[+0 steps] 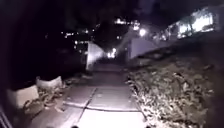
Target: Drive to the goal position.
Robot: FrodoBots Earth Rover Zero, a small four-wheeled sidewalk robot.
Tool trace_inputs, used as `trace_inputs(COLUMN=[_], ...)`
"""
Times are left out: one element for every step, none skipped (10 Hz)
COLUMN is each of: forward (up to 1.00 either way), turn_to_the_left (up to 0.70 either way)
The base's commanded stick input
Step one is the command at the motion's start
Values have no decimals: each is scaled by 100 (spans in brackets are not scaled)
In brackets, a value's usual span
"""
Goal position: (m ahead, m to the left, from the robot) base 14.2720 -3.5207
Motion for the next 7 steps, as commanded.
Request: trace_inputs(forward=[50,50,50,50,50,50,50], turn_to_the_left=[42,50,19,0,0,0,0])
